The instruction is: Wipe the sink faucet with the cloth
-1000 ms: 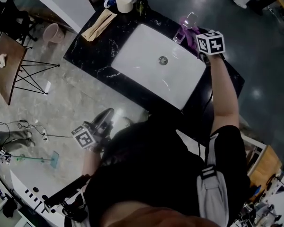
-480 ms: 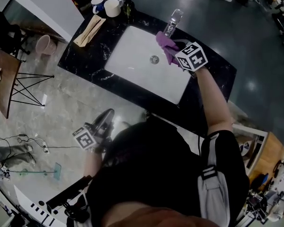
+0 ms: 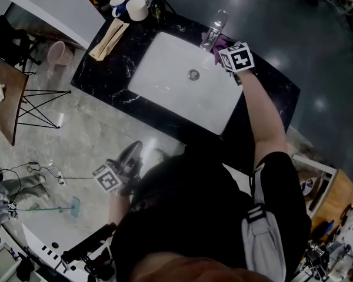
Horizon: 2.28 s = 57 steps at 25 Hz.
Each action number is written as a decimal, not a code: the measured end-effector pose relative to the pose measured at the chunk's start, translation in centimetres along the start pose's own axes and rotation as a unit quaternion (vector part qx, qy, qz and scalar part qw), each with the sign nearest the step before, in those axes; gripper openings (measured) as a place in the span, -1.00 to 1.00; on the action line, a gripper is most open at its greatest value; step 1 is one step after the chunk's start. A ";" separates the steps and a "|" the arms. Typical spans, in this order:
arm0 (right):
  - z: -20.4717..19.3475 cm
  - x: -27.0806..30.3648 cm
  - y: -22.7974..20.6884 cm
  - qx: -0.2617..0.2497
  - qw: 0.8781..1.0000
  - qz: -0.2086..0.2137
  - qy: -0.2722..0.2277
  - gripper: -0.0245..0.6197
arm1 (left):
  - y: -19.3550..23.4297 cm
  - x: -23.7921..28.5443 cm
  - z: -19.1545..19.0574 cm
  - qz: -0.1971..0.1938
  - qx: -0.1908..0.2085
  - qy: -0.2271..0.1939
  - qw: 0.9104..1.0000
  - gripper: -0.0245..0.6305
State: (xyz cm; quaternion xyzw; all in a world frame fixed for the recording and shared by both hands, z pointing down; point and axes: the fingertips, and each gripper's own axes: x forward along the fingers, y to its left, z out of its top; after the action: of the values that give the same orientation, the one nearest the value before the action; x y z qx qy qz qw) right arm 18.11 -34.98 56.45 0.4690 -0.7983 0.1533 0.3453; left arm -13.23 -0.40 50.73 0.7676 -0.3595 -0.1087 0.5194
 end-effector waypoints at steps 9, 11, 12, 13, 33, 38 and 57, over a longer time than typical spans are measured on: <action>-1.9 4.0 -0.9 0.053 0.998 0.020 0.039 -0.62 | 1.0 2.0 -0.5 0.025 -0.014 0.003 1.000 -0.93; -2.0 3.9 -0.8 0.056 0.997 0.024 0.041 -0.62 | 0.8 2.2 -0.5 0.022 -0.012 0.004 1.000 -0.93; -2.0 3.8 -0.7 0.057 0.997 0.027 0.041 -0.62 | 0.7 2.3 -0.4 0.020 -0.011 0.005 1.000 -0.93; -2.0 3.7 -0.7 0.060 0.997 0.030 0.039 -0.62 | 0.6 2.4 -0.4 0.019 -0.010 0.006 1.000 -0.93; 8.0 -6.3 -7.5 0.318 0.923 0.067 -0.205 -0.63 | -1.5 2.8 0.0 -0.006 0.015 0.010 1.000 -0.93; 2.2 -0.1 -7.0 0.336 0.933 0.050 -0.120 -0.63 | -0.9 2.5 -1.0 0.017 0.002 0.007 1.000 -0.92; 2.4 -1.4 -5.1 0.335 0.921 0.141 -0.138 -0.63 | -1.0 4.3 -1.5 0.017 0.007 0.029 0.999 -0.93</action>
State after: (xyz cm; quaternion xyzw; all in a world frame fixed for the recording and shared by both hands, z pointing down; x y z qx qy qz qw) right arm 21.91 -38.07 53.32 0.4564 -0.7978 0.3928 0.0295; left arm -8.88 -1.96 51.38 0.7680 -0.3578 -0.0746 0.5260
